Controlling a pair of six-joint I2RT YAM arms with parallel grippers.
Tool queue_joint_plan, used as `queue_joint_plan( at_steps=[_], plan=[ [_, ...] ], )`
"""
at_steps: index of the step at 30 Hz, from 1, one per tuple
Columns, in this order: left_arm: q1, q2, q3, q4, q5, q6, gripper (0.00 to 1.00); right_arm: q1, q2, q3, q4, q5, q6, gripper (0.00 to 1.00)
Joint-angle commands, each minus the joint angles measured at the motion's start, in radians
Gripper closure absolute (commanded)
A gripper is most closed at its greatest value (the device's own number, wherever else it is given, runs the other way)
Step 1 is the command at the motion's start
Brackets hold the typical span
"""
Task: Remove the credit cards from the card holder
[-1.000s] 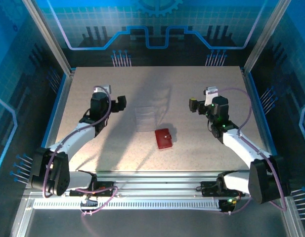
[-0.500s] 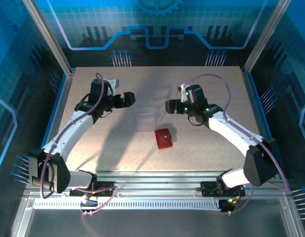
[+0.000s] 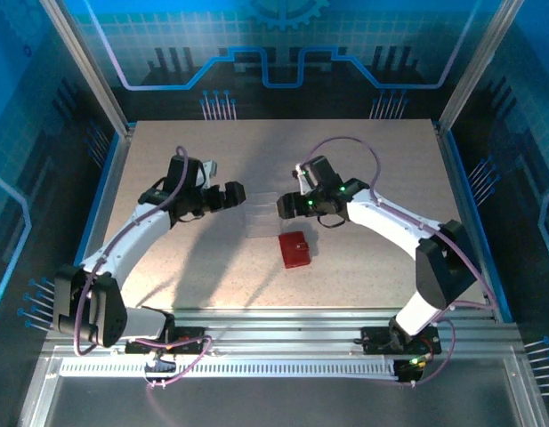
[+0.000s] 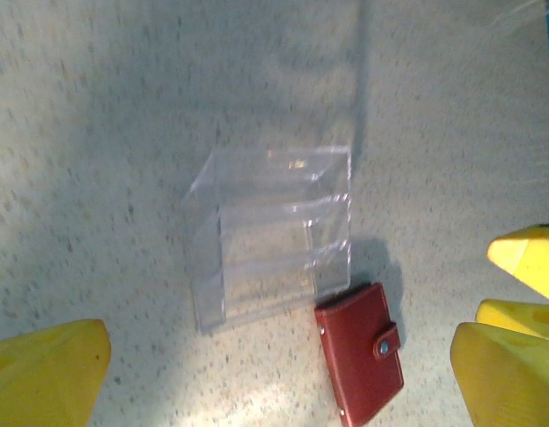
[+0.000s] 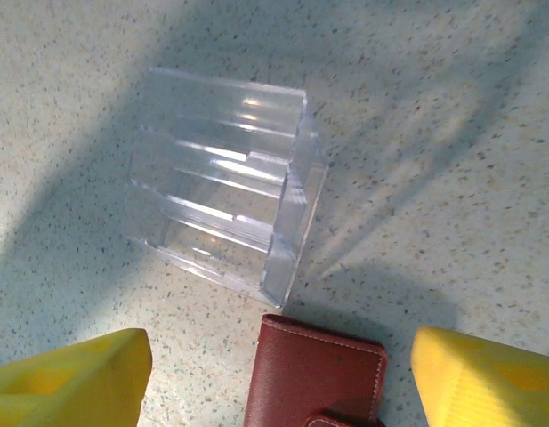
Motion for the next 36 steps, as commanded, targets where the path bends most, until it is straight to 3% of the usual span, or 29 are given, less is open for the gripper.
queue_joint_plan(
  at_steps=[1,6,12,29,36],
  plan=[
    [-0.006,0.035,-0.051,0.088,0.102,-0.090,0.01,0.026,0.058,0.046,-0.056,-0.051,0.007,0.23],
    [-0.011,0.135,-0.124,0.293,0.207,-0.196,0.01,0.013,0.128,0.019,0.092,-0.216,0.085,0.23],
    [-0.012,0.293,-0.092,0.413,0.283,-0.253,0.02,-0.020,0.235,0.004,0.252,-0.374,0.180,0.23],
    [-0.046,0.476,0.027,0.494,0.351,-0.309,0.04,-0.083,0.315,-0.030,0.408,-0.487,0.254,0.23],
    [-0.077,0.567,0.123,0.510,0.352,-0.338,0.04,-0.123,0.340,0.006,0.385,-0.486,0.230,0.23]
  ],
)
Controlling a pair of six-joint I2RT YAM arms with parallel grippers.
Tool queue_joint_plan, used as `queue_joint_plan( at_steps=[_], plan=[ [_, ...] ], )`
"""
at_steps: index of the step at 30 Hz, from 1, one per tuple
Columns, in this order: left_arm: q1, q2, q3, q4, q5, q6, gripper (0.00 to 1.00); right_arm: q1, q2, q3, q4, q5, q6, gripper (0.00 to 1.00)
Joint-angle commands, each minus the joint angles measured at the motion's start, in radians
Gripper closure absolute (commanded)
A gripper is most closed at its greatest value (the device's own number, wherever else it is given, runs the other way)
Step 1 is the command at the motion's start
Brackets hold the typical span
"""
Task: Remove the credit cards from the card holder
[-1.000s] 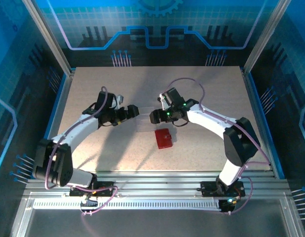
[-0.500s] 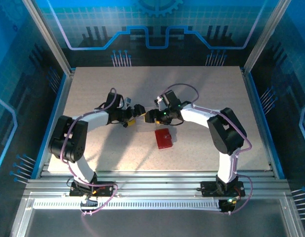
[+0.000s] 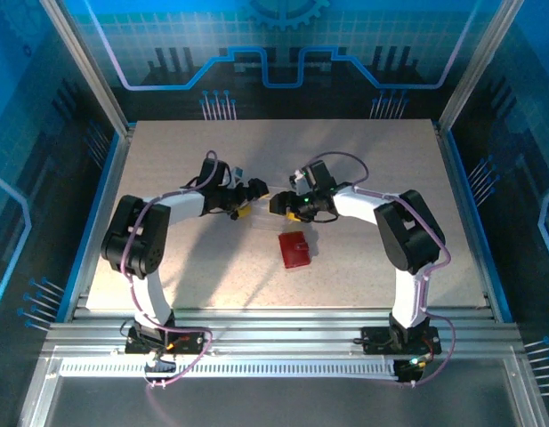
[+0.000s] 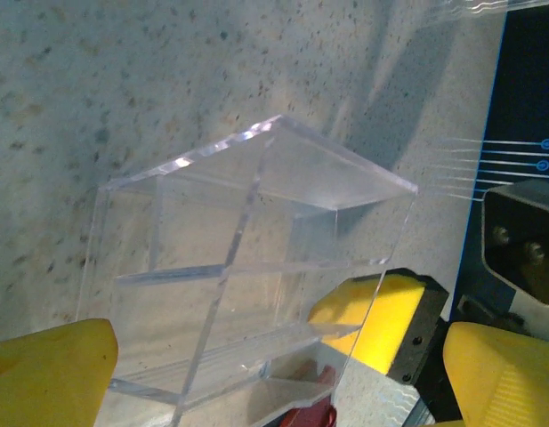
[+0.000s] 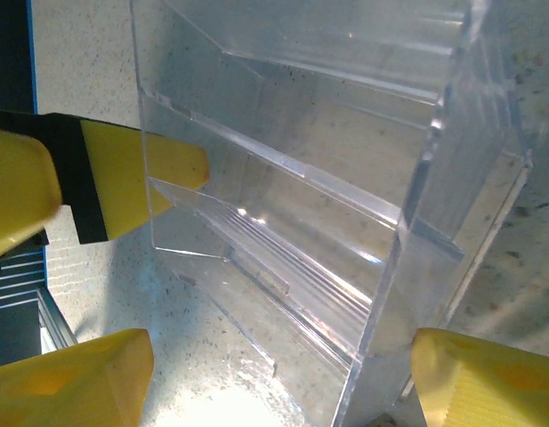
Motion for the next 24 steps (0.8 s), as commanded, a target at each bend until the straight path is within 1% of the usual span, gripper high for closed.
queue_joint_plan(
  at_steps=[1,8,12,16,21,24],
  plan=[
    [-0.047,0.052,0.064,0.030,0.070,-0.034,0.04,-0.012,0.030,0.034,0.028,-0.051,-0.012,0.23],
    [-0.070,0.127,0.157,0.040,0.079,-0.071,0.04,-0.083,0.050,0.073,-0.015,-0.065,-0.049,0.23],
    [-0.089,0.151,0.192,0.023,0.069,-0.068,0.04,-0.112,0.067,0.097,-0.033,-0.073,-0.064,0.23],
    [-0.091,0.151,0.184,0.015,0.056,-0.072,0.04,-0.127,0.082,0.124,-0.055,-0.083,-0.080,0.23],
    [-0.091,0.134,0.167,-0.024,0.019,-0.042,0.04,-0.130,0.082,0.121,-0.067,-0.092,-0.090,0.24],
    [-0.084,0.134,0.174,-0.042,0.014,-0.027,0.04,-0.131,0.067,0.109,-0.072,-0.074,-0.092,0.24]
  ],
)
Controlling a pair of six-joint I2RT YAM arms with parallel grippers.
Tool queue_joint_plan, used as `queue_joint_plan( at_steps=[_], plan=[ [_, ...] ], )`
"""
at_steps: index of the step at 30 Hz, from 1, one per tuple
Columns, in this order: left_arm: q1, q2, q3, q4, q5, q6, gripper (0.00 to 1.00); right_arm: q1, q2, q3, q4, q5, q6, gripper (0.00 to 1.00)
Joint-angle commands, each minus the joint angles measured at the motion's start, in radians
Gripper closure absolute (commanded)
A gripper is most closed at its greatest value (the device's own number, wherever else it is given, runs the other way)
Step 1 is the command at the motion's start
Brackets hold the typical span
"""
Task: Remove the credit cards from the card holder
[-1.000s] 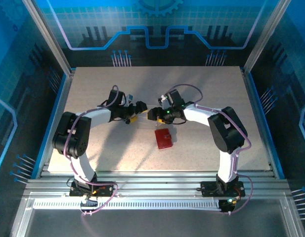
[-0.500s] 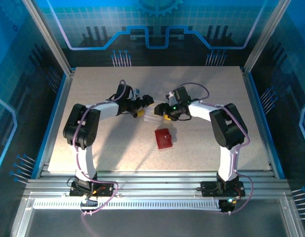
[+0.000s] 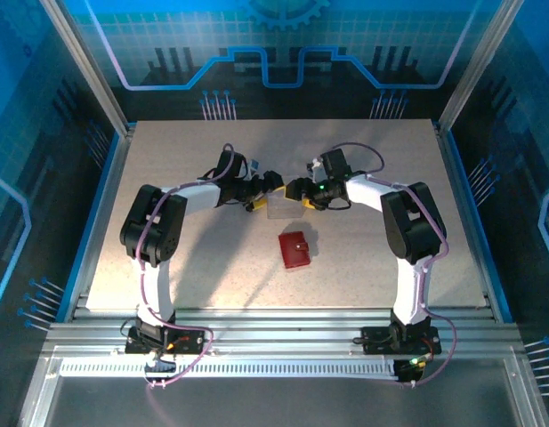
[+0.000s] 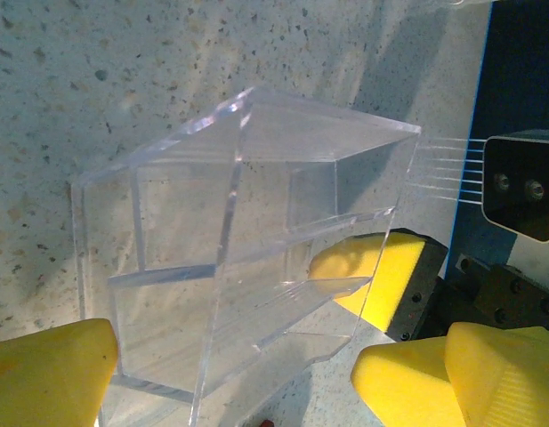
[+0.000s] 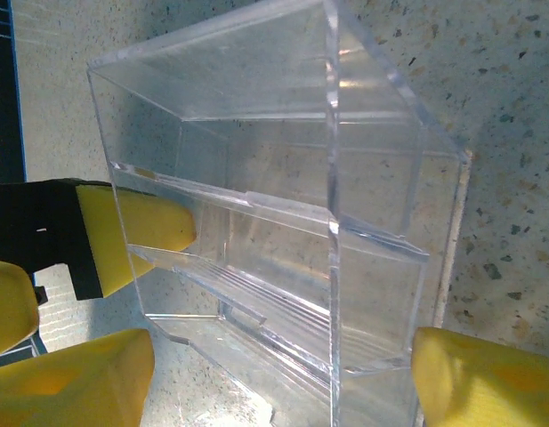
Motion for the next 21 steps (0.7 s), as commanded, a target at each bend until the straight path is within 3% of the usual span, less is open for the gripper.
queue_joint_plan(
  at_steps=[1,15,21],
  plan=[
    [-0.017,-0.001,0.015,-0.054,0.017,0.026,0.03,0.007,-0.007,0.015,-0.013,-0.034,-0.026,0.24],
    [0.007,-0.114,0.027,-0.199,-0.025,0.132,0.01,-0.007,-0.194,-0.017,-0.239,0.061,-0.131,0.23],
    [0.003,-0.248,-0.065,-0.240,-0.055,0.148,0.04,0.090,-0.302,-0.046,-0.448,0.285,-0.249,0.24]
  ],
)
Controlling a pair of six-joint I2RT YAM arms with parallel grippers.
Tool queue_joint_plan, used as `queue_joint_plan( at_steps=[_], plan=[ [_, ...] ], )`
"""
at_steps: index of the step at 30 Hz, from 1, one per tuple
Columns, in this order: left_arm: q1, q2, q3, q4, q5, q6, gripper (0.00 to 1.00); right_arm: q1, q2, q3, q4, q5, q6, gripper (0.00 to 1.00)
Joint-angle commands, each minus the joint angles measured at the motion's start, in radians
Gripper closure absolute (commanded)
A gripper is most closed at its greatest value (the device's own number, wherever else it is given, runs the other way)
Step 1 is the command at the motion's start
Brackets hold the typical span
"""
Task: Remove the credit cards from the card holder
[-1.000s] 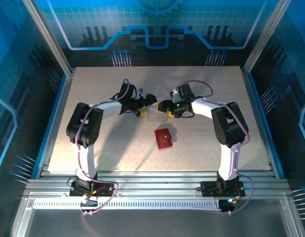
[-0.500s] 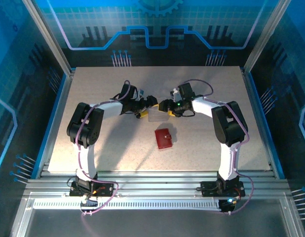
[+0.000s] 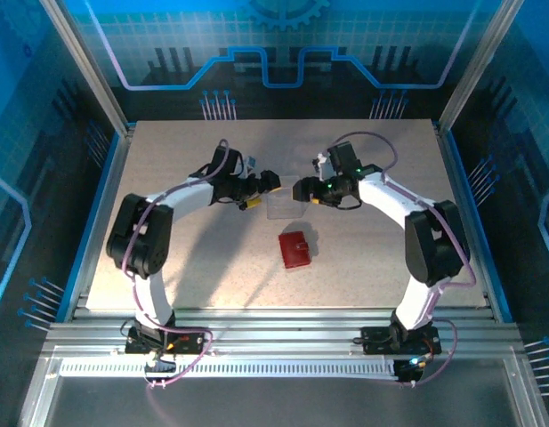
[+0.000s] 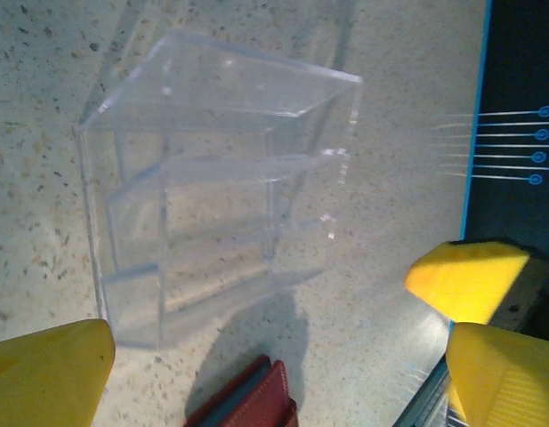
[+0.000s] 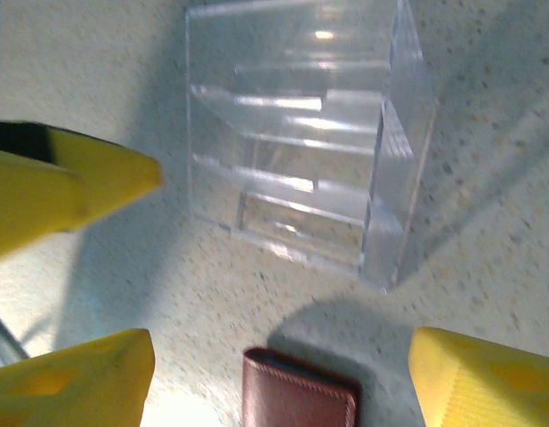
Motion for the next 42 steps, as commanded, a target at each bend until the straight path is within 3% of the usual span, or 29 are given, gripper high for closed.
queue_joint_plan(
  at_steps=[1,8,14,23,42],
  plan=[
    [-0.001,-0.097,-0.059,-0.059,-0.015,0.032,0.04,0.074,-0.060,-0.025,-0.184,0.141,-0.104,0.24],
    [-0.028,-0.180,-0.151,-0.034,0.022,-0.045,0.09,0.108,-0.080,-0.066,-0.238,0.090,-0.198,0.27],
    [-0.045,-0.226,-0.254,-0.002,0.002,-0.081,0.10,0.151,-0.051,-0.120,-0.229,0.041,-0.123,0.25],
    [-0.037,-0.270,-0.274,-0.064,-0.060,-0.026,0.09,0.202,-0.005,-0.213,-0.120,0.038,-0.018,0.24],
    [-0.010,-0.313,-0.291,-0.115,-0.060,0.009,0.09,0.378,0.121,-0.101,-0.015,0.004,0.080,0.24]
  ],
)
